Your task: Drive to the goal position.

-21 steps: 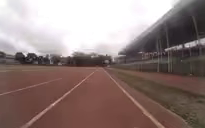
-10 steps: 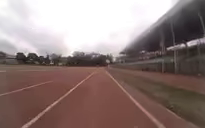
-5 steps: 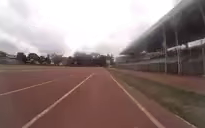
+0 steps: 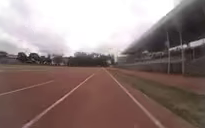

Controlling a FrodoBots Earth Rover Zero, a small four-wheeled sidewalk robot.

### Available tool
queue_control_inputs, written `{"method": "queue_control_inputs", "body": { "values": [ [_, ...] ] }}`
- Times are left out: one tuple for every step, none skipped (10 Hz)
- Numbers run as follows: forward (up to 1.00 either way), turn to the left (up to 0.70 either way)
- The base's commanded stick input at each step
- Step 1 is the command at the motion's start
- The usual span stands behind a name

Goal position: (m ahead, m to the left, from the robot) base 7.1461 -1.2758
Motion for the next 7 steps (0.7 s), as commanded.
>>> {"method": "queue_control_inputs", "body": {
  "values": [
    [0.7,0.0],
    [0.7,0.0],
    [0.7,0.0],
    [0.7,0.0],
    [0.7,0.0],
    [0.7,0.0],
    [0.7,0.0]
  ]
}}
